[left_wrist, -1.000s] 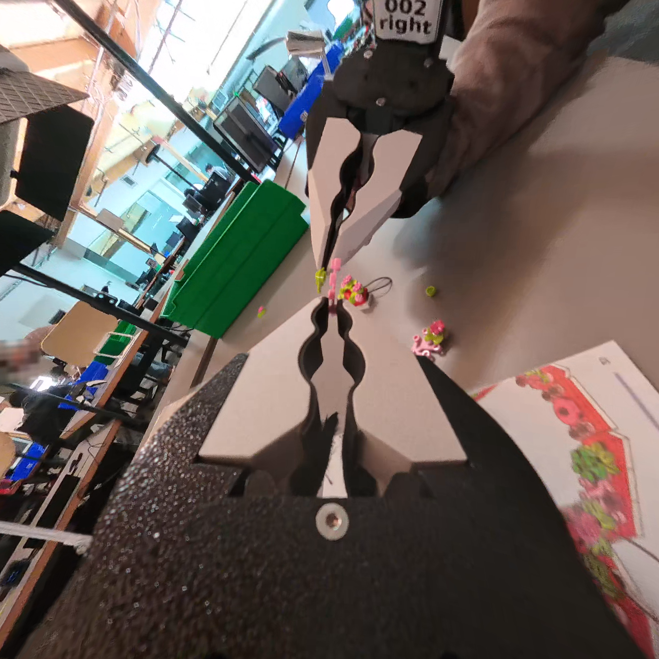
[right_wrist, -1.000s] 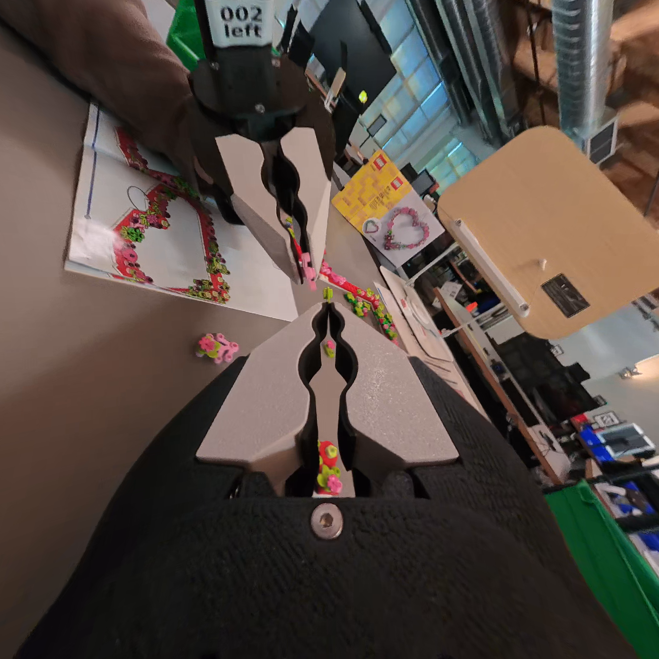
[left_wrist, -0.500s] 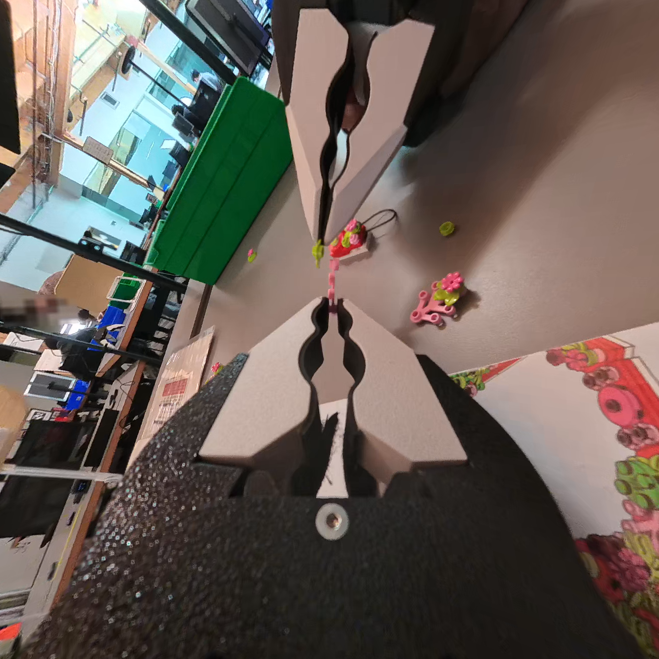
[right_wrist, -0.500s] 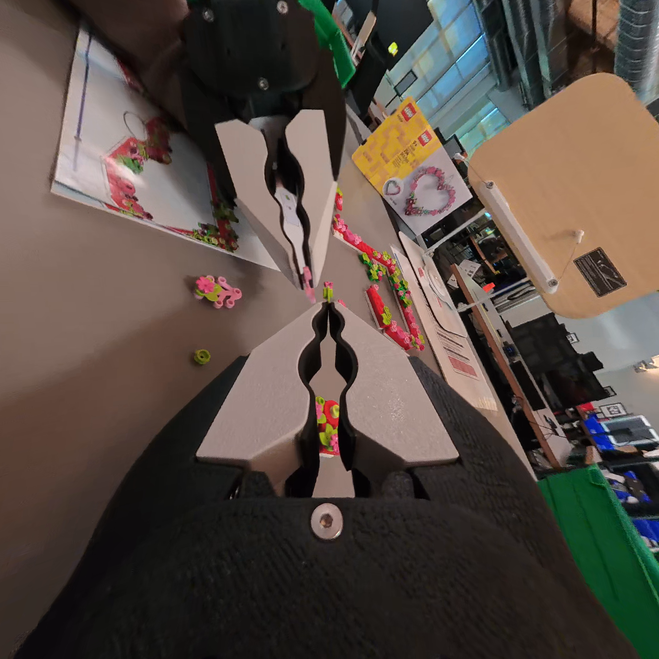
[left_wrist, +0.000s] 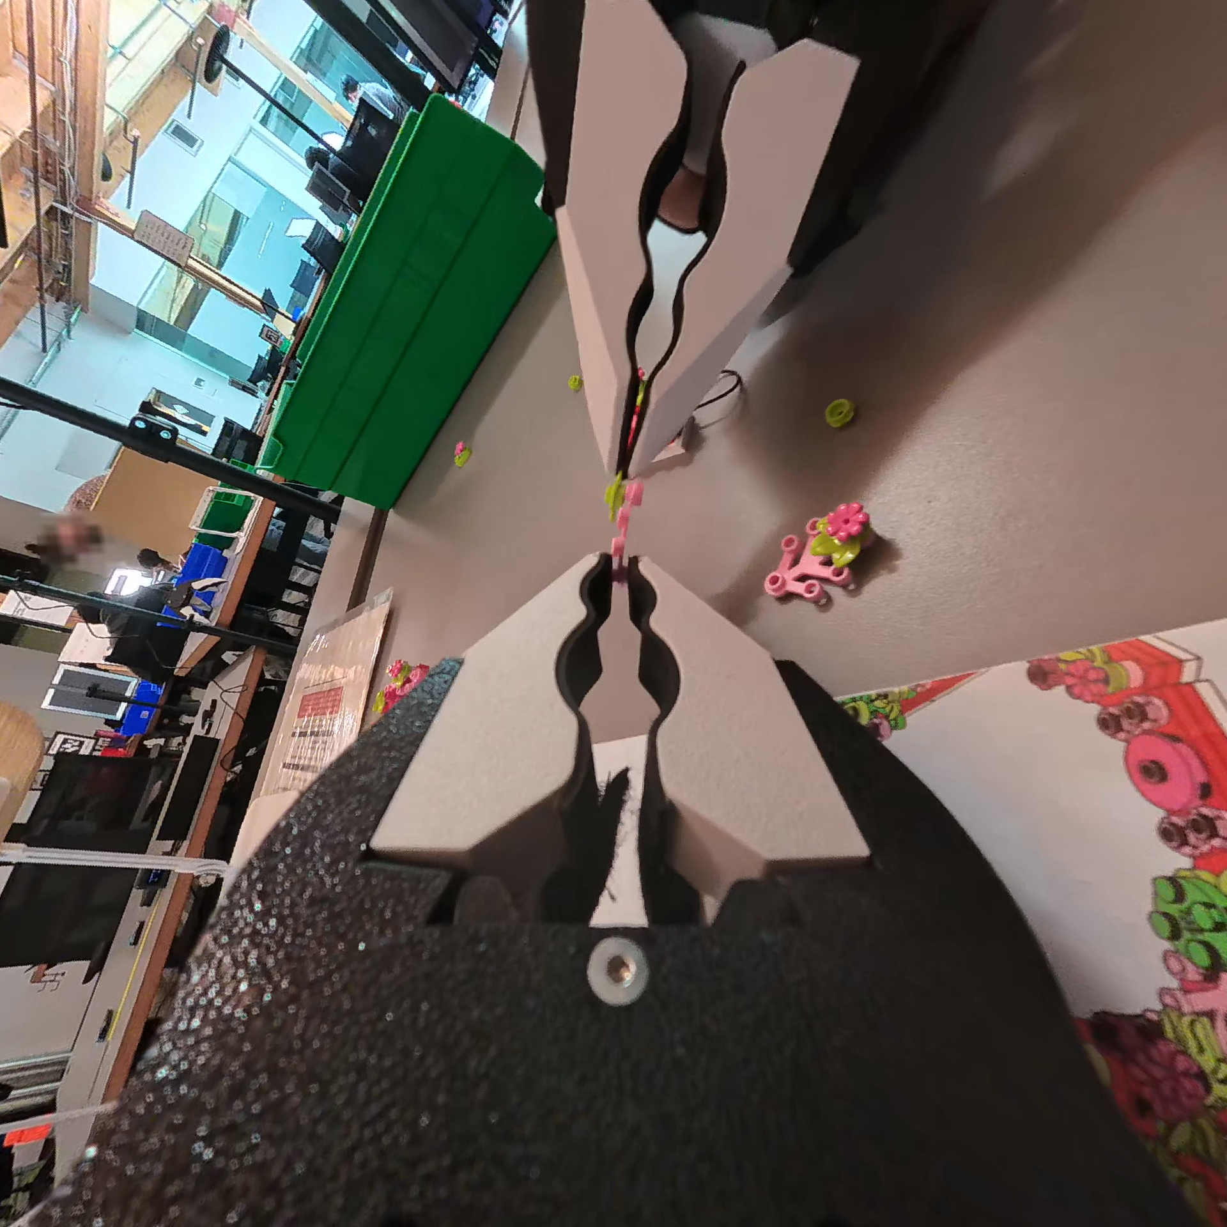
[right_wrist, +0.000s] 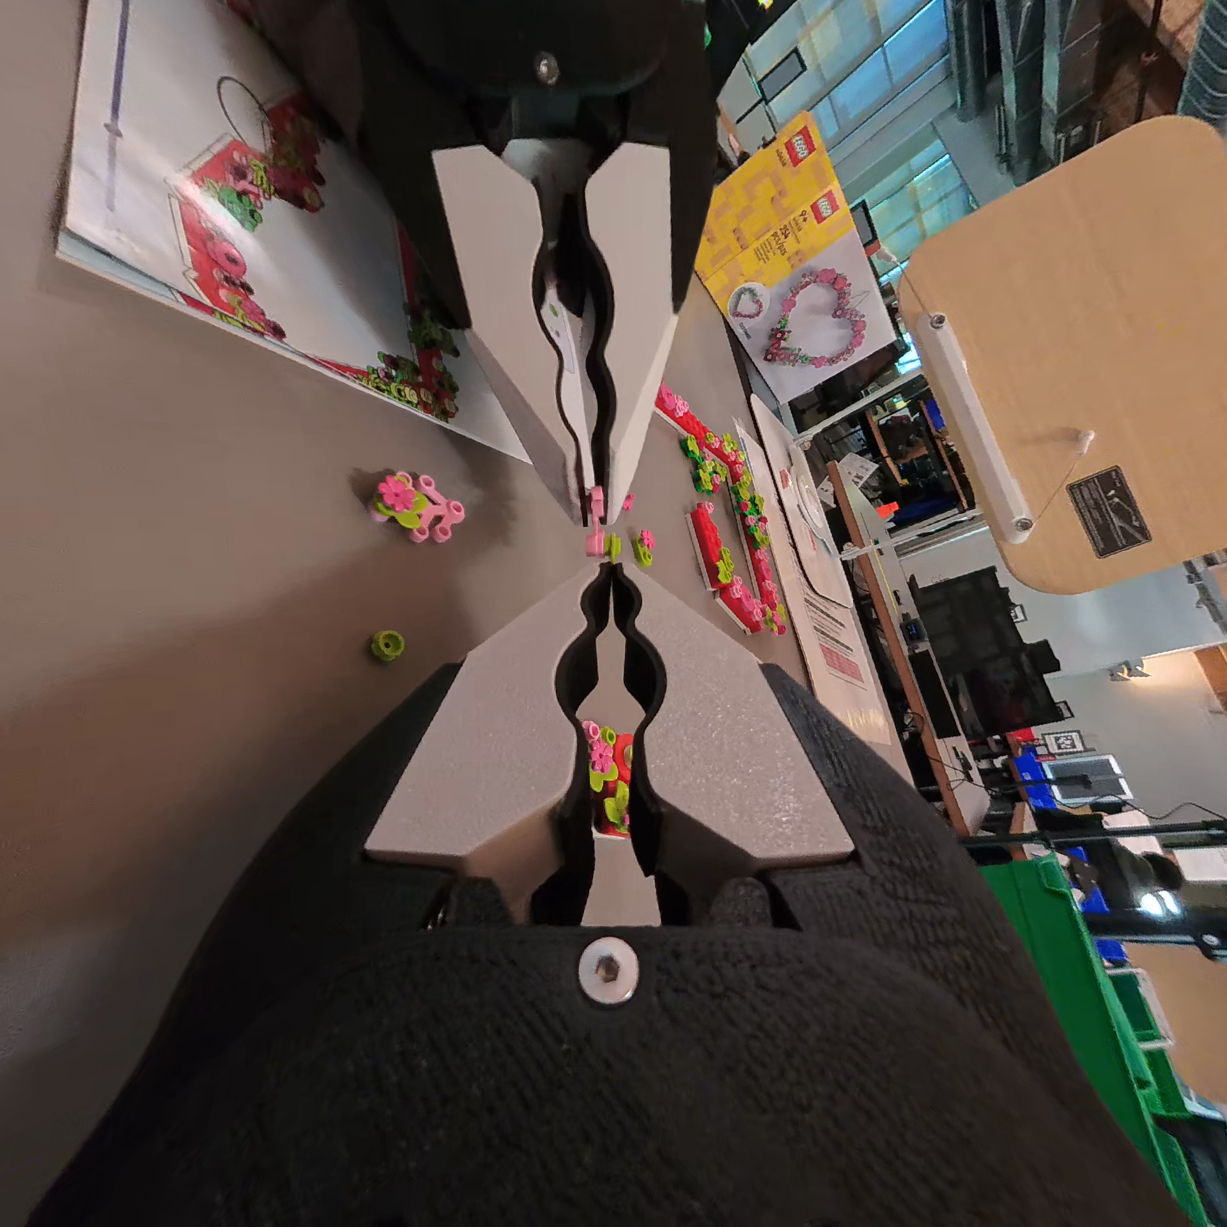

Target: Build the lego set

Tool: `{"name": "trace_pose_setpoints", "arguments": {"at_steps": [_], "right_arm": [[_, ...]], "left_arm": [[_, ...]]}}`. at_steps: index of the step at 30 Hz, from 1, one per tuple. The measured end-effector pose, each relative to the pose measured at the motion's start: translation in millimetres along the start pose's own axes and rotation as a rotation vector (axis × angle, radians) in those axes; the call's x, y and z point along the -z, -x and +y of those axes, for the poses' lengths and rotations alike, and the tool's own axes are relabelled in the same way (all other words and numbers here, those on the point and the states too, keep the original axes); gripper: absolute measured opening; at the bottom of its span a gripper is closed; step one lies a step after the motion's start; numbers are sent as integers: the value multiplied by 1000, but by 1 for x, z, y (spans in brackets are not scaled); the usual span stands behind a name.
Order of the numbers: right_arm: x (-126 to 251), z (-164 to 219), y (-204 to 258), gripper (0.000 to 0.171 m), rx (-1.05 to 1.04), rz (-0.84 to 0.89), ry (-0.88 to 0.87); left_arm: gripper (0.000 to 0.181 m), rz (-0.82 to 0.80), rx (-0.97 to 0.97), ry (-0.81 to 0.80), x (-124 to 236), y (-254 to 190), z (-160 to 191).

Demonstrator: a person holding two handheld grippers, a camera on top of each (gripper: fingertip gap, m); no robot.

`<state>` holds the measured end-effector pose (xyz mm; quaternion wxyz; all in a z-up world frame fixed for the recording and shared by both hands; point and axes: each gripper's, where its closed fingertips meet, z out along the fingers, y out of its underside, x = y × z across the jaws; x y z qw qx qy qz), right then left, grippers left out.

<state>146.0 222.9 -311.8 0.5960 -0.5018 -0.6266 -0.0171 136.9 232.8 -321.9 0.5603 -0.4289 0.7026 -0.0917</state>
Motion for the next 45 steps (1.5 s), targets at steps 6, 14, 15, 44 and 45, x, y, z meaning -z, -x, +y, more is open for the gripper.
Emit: {"name": "trace_pose_setpoints", "arguments": {"at_steps": [6, 14, 15, 44, 45], "right_arm": [[1, -1, -2, 0, -27, -3, -13], [0, -1, -3, 0, 63, 47, 16], [0, -2, -3, 0, 77, 54, 19], [-2, 0, 1, 0, 160, 70, 52], [-1, -2, 3, 0, 171, 64, 45]], "left_arm": [[3, -8, 20, -6, 1, 3, 0], [3, -5, 79, -15, 1, 6, 0], [3, -2, 88, -15, 1, 7, 0], [3, -18, 70, -15, 2, 8, 0], [3, -18, 65, -12, 2, 8, 0]]}}
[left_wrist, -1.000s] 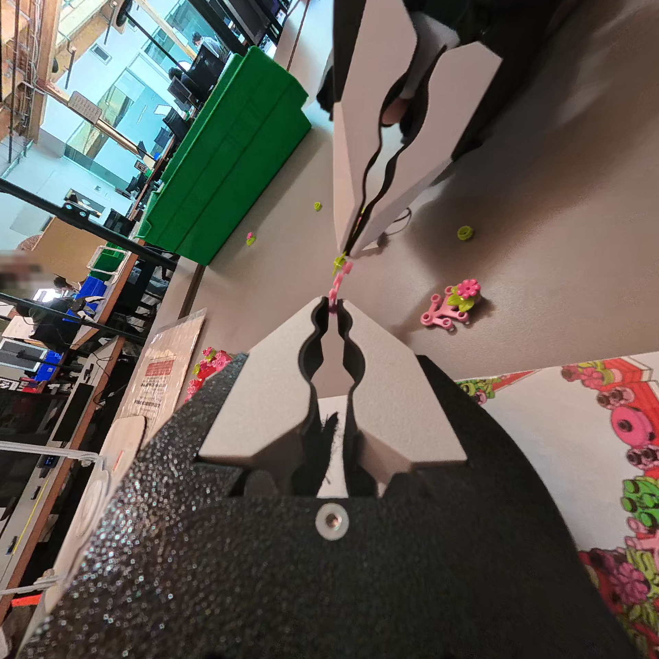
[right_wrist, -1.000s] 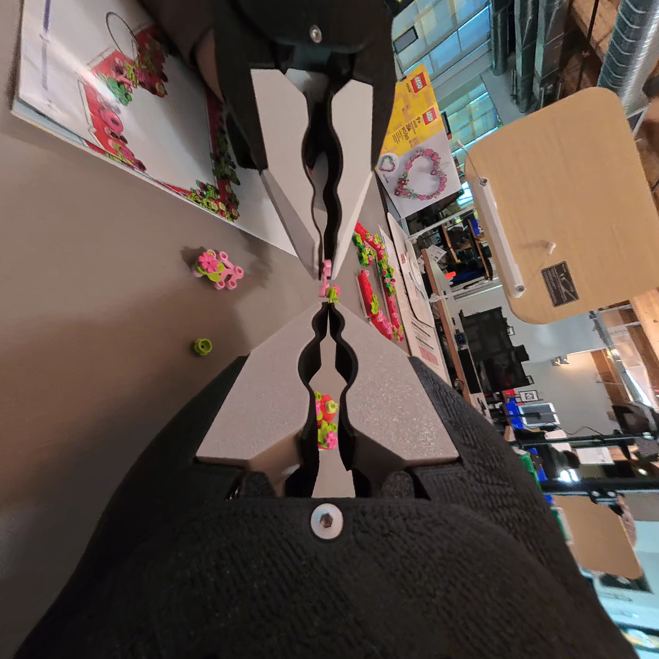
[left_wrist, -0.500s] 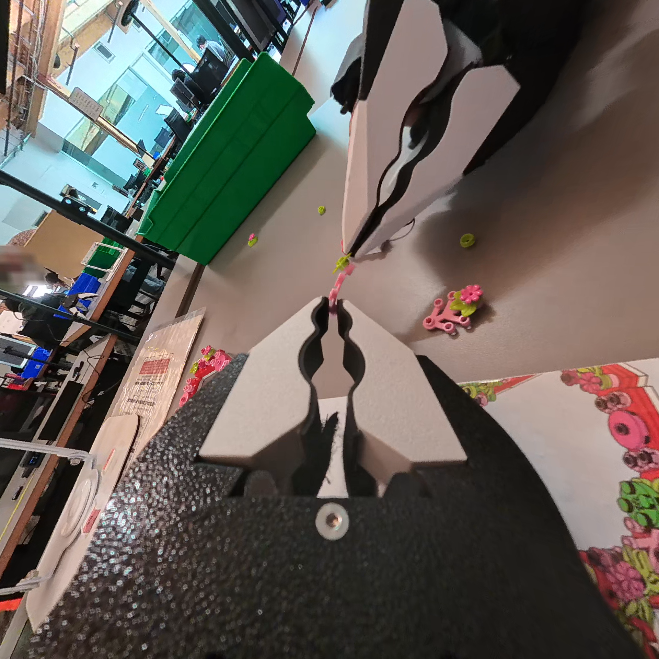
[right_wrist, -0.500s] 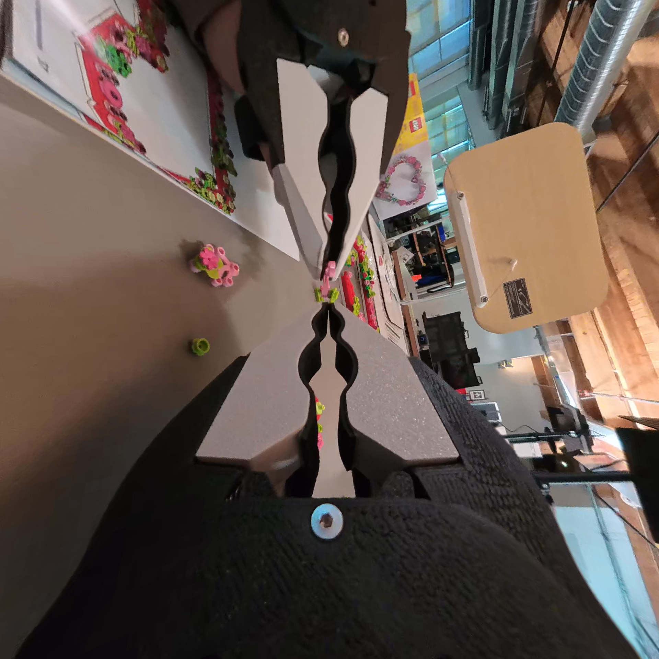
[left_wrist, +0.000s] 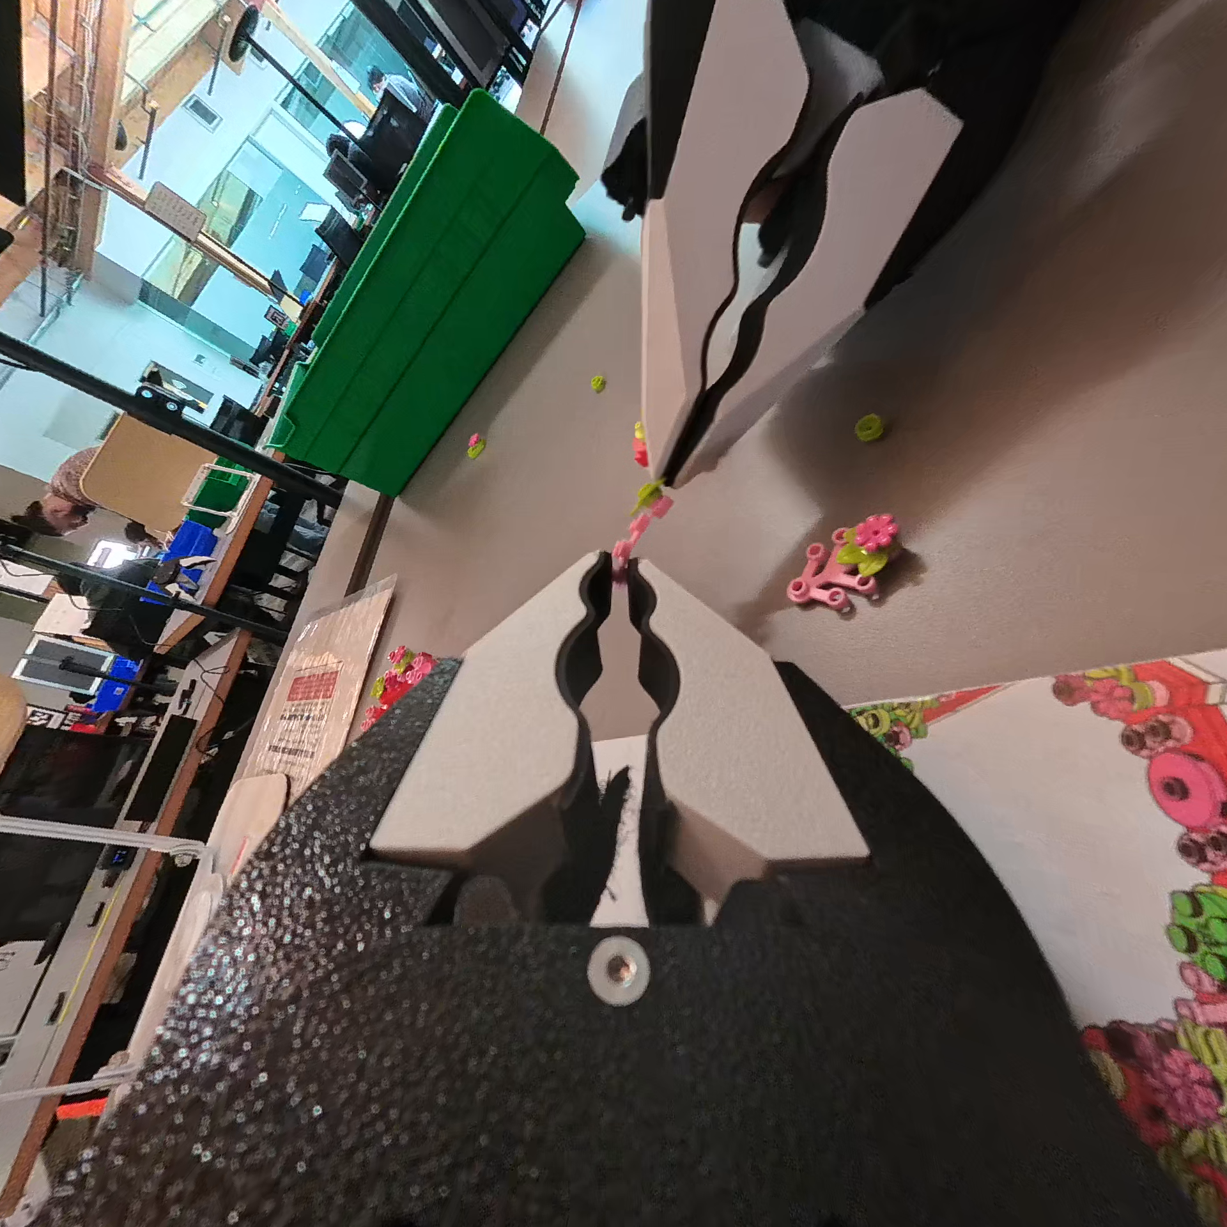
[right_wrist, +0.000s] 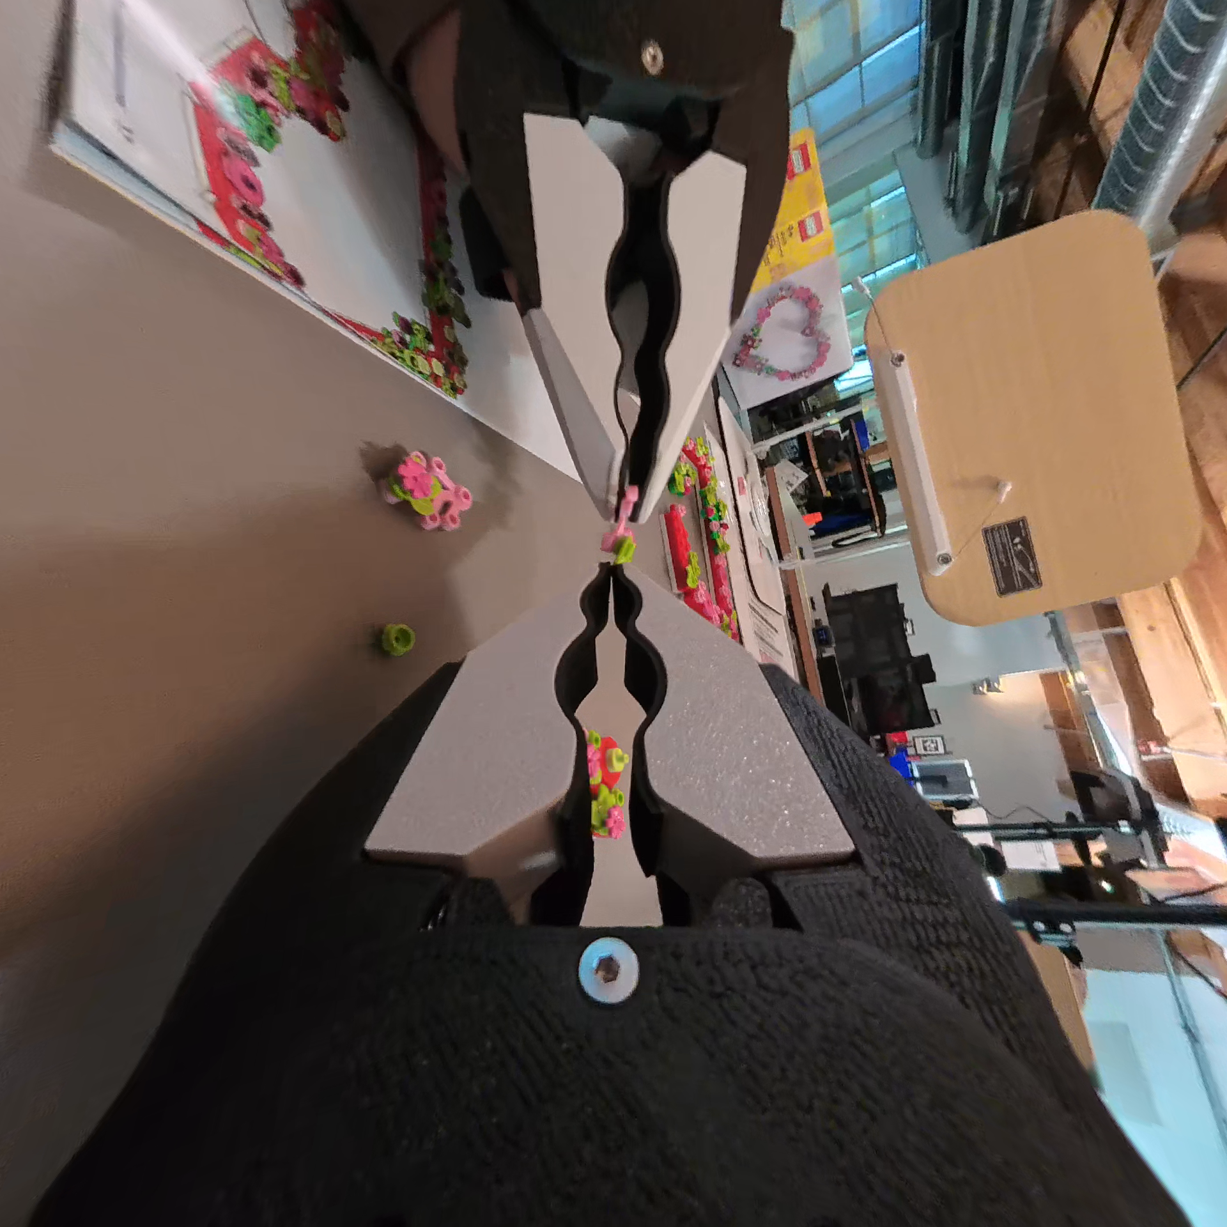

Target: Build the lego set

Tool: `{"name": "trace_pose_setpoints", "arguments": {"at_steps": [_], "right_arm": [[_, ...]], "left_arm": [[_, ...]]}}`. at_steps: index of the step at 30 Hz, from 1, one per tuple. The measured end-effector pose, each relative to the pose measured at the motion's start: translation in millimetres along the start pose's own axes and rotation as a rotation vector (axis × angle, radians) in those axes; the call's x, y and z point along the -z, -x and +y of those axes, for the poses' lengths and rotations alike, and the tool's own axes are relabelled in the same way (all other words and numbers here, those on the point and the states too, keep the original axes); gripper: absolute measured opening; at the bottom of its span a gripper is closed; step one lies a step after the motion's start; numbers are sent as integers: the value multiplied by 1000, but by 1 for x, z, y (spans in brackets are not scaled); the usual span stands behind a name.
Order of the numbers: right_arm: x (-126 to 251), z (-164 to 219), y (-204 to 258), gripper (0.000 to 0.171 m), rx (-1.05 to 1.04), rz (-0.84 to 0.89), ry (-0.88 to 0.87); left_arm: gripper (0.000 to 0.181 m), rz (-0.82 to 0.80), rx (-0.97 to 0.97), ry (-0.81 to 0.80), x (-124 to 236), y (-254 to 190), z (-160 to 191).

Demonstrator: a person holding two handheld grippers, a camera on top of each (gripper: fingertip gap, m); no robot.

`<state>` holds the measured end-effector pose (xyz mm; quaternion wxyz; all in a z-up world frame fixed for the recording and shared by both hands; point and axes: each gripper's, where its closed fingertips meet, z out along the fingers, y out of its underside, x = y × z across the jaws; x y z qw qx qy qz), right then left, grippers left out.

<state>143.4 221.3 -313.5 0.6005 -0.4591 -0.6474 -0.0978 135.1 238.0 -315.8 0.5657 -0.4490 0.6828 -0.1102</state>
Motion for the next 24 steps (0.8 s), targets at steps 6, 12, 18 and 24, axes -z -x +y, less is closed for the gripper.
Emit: {"name": "trace_pose_setpoints", "arguments": {"at_steps": [6, 12, 18, 24], "right_arm": [[0, 0, 2, 0, -10, -19, -10], [0, 2, 3, 0, -23, -38, -13], [-1, 2, 5, 0, -18, -48, -14], [-1, 2, 9, 0, 57, -40, -3]], "left_arm": [[3, -7, -45, 14, -1, -2, 1], [3, -6, -68, 19, -2, -3, 2], [3, -9, -76, 23, -2, -3, 3], [3, -7, -79, 30, -3, -4, 4]]}}
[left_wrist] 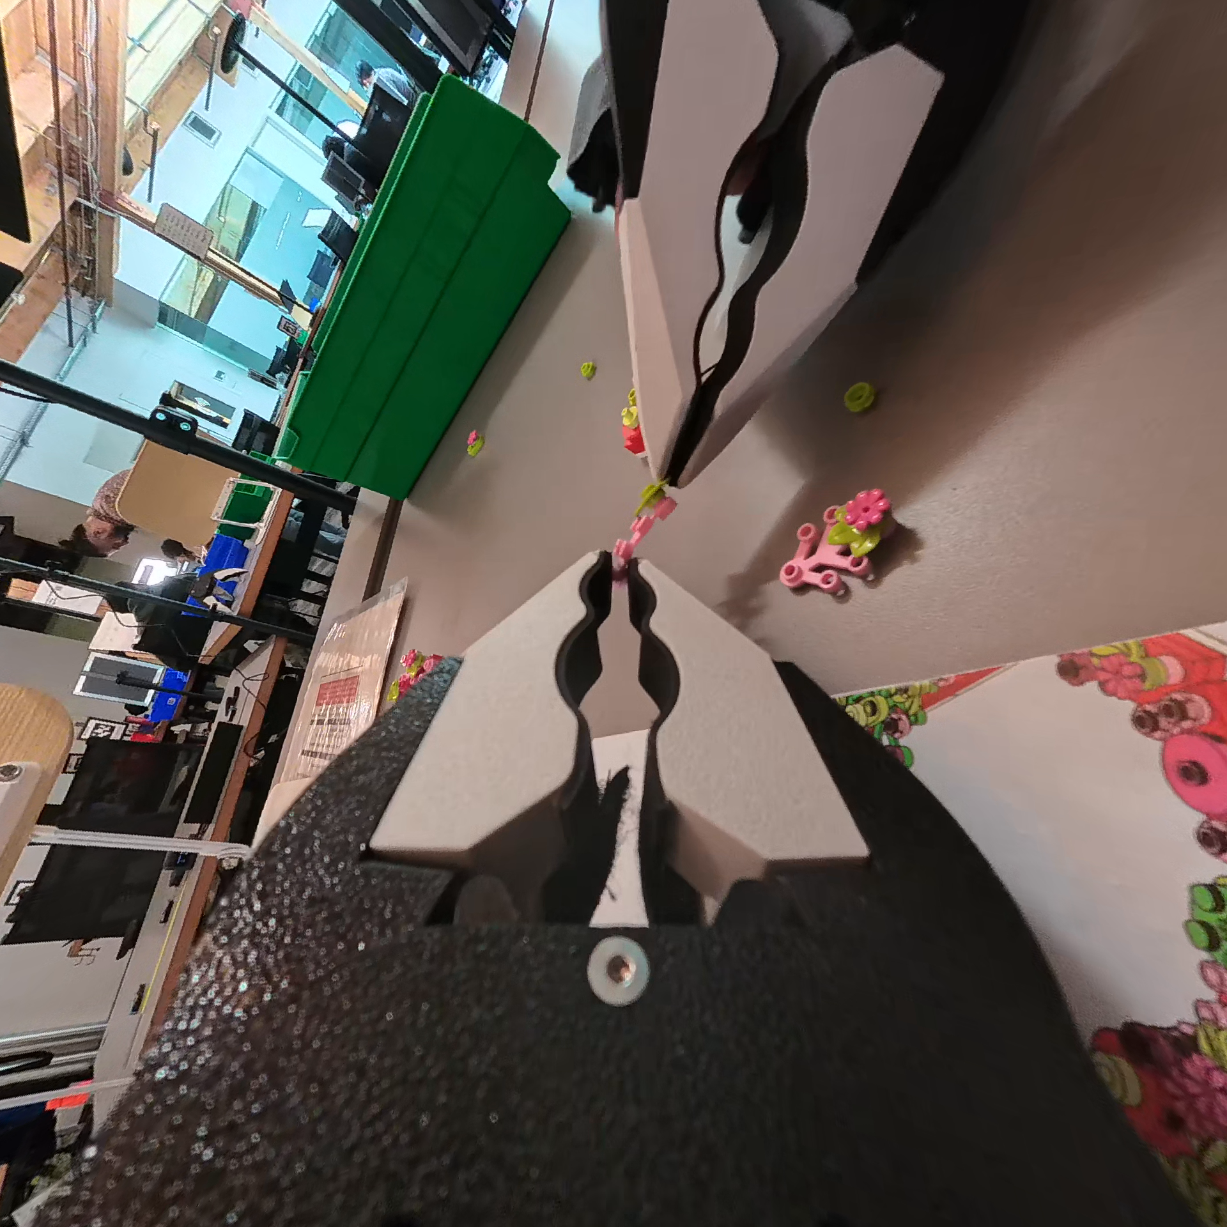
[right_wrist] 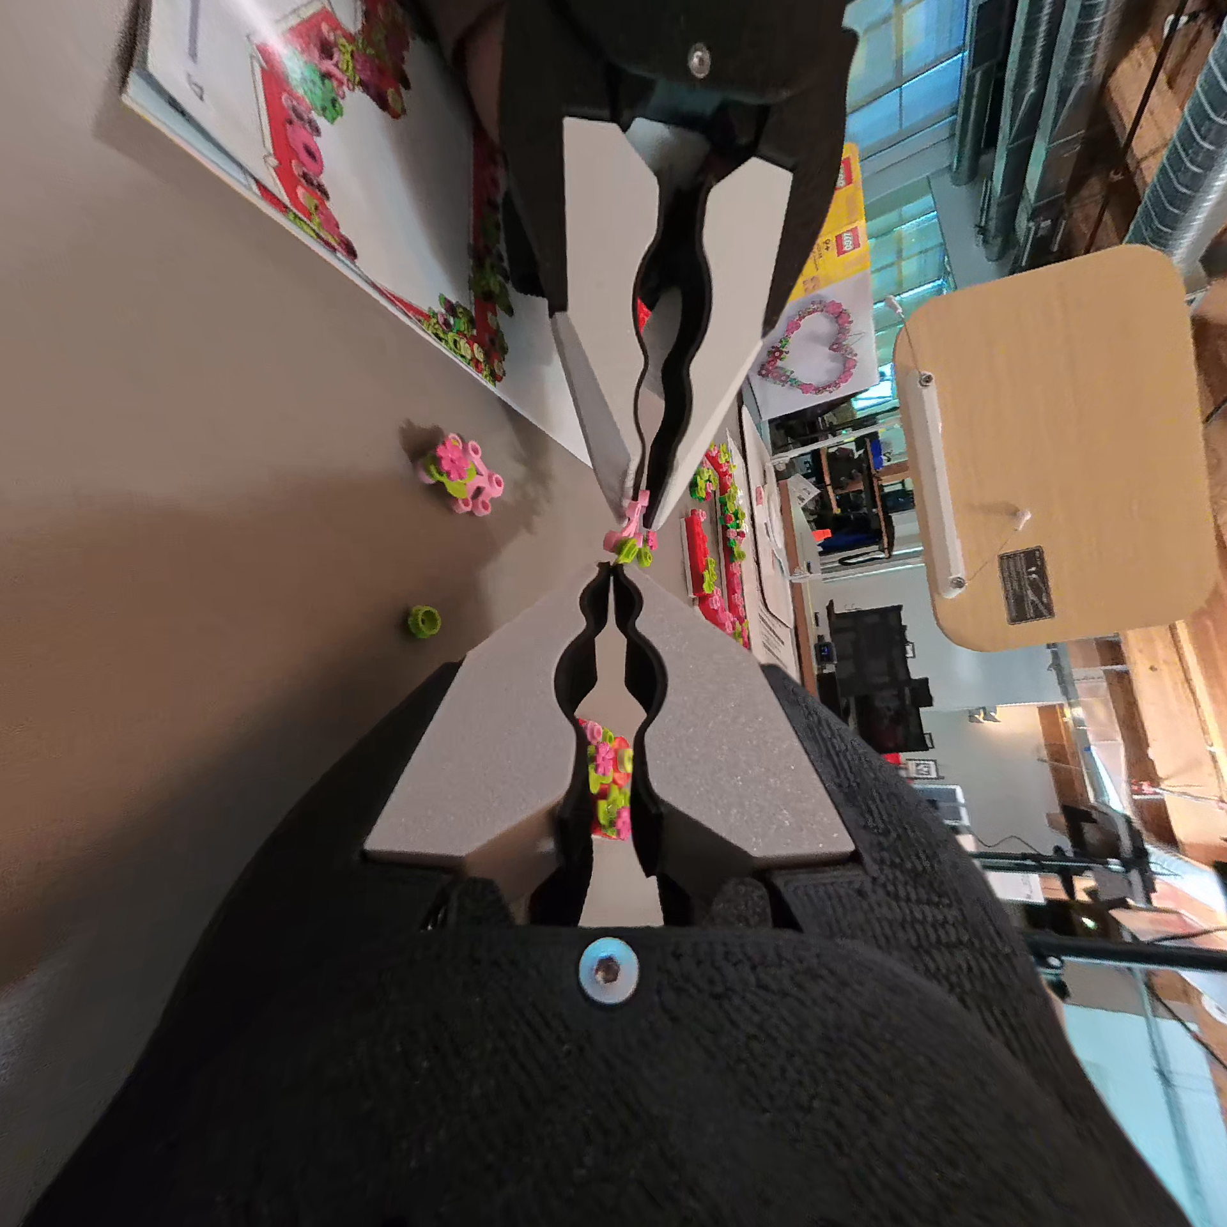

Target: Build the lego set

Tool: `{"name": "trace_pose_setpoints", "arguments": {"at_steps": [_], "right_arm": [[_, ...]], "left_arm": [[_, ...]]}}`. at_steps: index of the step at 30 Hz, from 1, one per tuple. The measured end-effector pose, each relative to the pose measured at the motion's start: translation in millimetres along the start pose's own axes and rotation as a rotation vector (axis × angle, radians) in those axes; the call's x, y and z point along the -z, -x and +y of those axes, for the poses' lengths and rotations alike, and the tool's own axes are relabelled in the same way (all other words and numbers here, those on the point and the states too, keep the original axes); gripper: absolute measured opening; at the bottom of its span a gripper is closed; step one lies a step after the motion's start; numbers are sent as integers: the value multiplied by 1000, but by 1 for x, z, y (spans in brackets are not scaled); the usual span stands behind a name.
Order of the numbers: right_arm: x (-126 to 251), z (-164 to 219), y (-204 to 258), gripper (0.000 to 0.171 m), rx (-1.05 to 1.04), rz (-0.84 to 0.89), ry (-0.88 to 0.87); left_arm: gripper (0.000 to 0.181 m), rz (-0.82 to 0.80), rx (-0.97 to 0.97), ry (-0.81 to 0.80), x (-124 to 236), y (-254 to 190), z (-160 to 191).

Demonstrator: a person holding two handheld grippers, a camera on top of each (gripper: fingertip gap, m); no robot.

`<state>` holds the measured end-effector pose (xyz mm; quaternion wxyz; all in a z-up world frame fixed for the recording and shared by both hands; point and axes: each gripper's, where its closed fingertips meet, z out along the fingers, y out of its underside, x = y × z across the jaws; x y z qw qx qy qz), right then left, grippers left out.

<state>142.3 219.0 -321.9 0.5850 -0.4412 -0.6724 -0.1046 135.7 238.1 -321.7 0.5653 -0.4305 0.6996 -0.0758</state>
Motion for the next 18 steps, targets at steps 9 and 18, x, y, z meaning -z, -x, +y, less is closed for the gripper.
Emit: {"name": "trace_pose_setpoints", "arguments": {"at_steps": [9, 18], "right_arm": [[-2, 4, -5, 0, 350, 144, 126], [-3, 8, -2, 0, 253, 96, 126]], "left_arm": [[3, 17, 32, 17, -1, -1, 3], [3, 9, 19, 15, -1, 0, 2]]}}
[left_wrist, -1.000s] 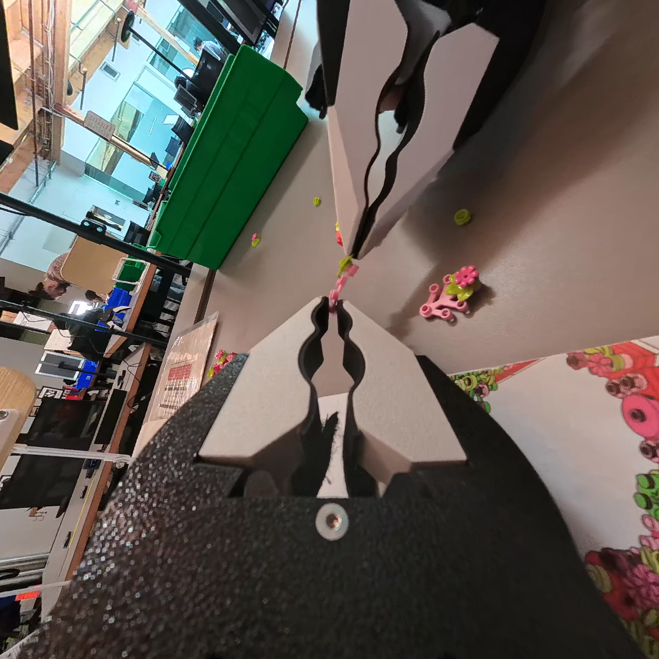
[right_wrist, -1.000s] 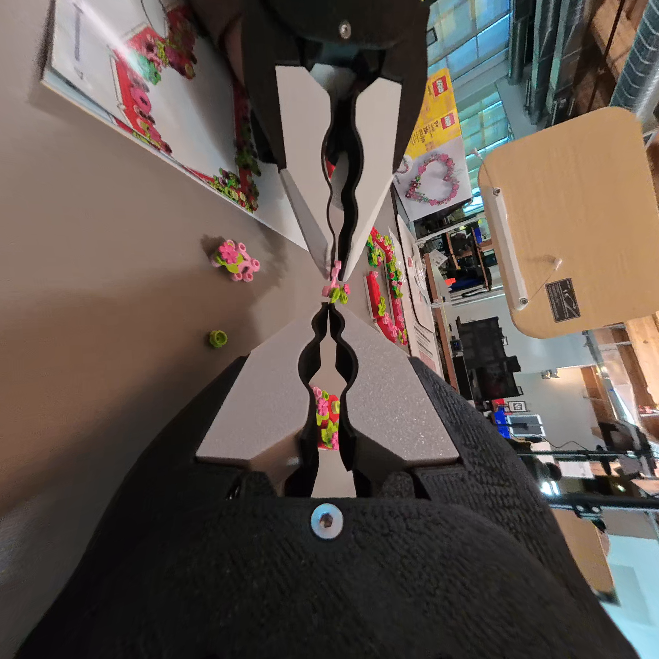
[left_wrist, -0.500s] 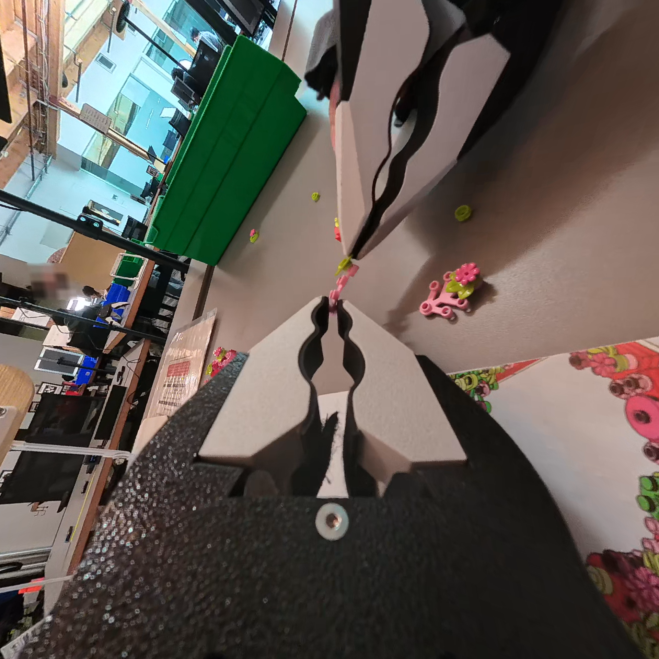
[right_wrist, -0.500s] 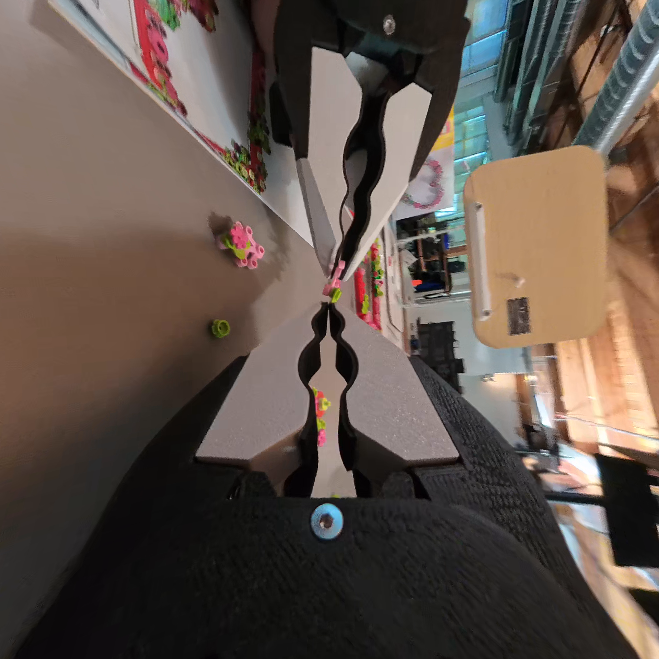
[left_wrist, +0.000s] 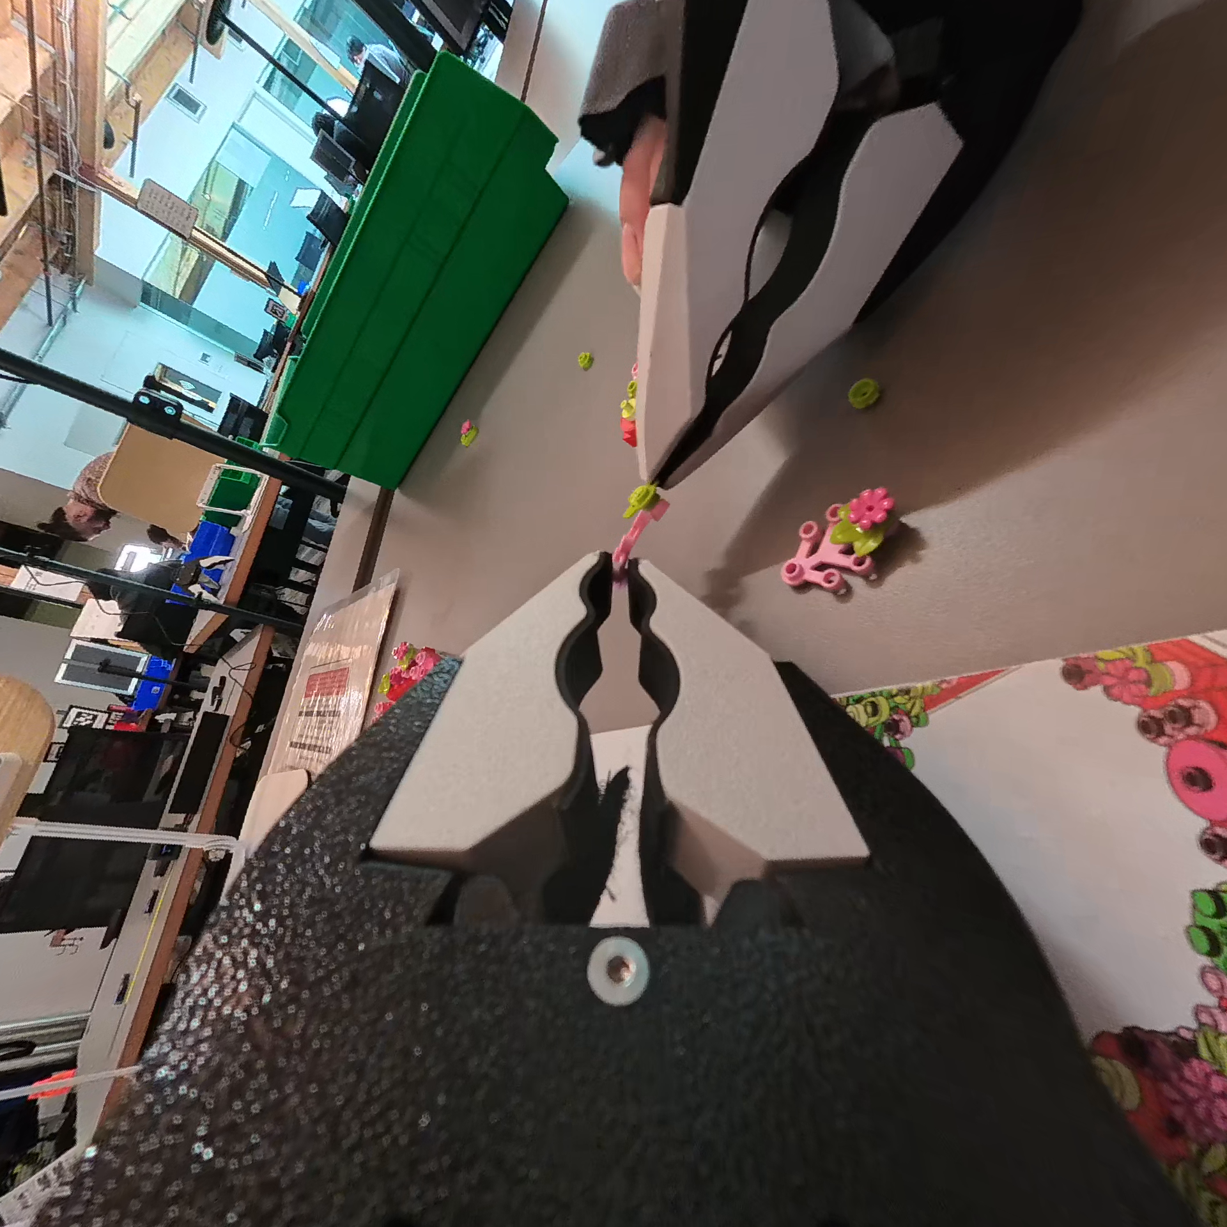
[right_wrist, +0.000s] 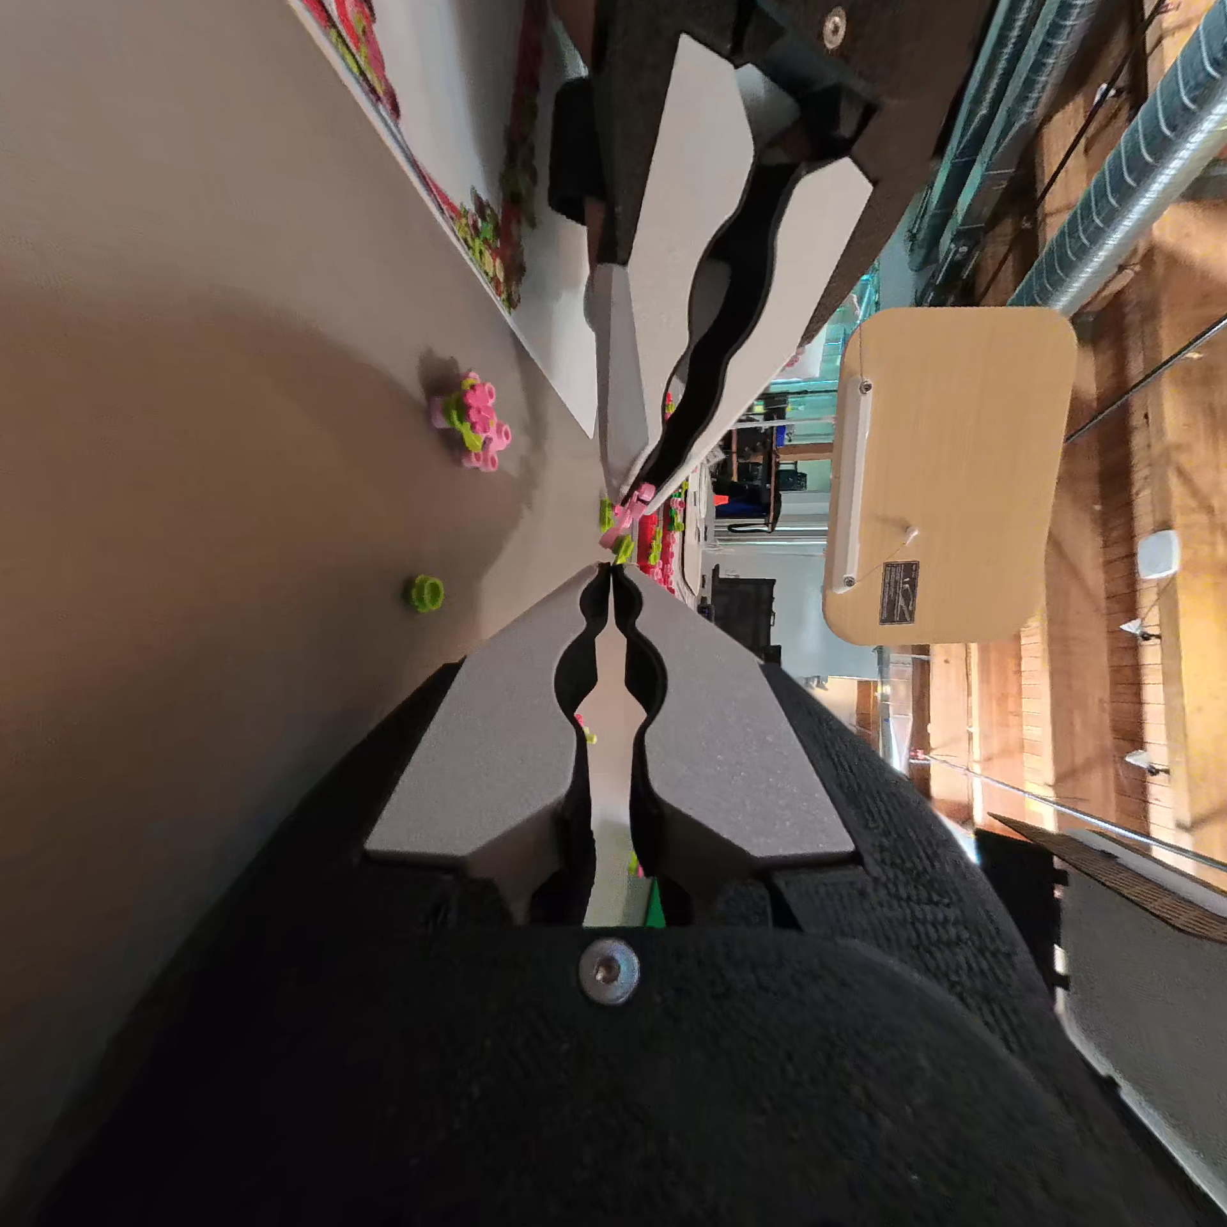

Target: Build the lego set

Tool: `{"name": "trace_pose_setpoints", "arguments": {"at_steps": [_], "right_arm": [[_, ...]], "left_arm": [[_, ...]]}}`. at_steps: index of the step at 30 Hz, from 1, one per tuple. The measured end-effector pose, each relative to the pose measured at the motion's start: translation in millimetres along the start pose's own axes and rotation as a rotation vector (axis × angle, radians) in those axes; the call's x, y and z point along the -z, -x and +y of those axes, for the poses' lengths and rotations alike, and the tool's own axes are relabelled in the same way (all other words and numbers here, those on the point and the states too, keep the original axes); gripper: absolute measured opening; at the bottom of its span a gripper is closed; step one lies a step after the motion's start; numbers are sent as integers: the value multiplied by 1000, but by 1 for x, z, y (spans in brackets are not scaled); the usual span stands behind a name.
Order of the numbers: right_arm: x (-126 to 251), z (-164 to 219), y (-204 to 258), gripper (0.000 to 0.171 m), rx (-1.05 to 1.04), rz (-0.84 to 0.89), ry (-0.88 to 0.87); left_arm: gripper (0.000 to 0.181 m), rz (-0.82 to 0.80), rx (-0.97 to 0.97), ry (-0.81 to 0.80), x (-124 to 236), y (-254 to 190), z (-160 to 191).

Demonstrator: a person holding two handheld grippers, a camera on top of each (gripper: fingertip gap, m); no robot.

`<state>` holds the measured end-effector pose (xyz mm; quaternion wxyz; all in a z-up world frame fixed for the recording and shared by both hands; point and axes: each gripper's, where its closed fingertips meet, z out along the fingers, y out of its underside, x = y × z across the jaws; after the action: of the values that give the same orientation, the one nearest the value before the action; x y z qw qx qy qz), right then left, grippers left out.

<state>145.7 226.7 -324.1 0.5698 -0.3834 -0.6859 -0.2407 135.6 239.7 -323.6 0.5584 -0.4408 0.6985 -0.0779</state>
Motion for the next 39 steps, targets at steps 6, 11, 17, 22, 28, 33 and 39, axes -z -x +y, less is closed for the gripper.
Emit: {"name": "trace_pose_setpoints", "arguments": {"at_steps": [6, 11, 17, 22, 28, 33, 39], "right_arm": [[1, -2, 2, 0, -98, -44, -35], [2, -3, 2, 0, -193, -81, -75], [2, -4, 2, 0, -198, -82, -84], [2, -2, 0, 0, -156, -52, -70], [2, -1, -2, 0, -150, -41, -67], [2, -1, 1, 0, -133, -53, -74], [2, -4, 7, 0, -107, -81, -80]], "left_arm": [[3, -9, -11, -10, 1, 1, -2], [3, -10, -10, -14, 1, 1, -3], [3, -8, -2, -16, 1, 2, -3], [3, -5, 3, -13, 1, 1, -2], [3, -6, -16, -10, 1, 1, -2], [3, -18, -72, -2, 0, -1, -2], [3, -15, -86, 10, 0, -2, 0]]}}
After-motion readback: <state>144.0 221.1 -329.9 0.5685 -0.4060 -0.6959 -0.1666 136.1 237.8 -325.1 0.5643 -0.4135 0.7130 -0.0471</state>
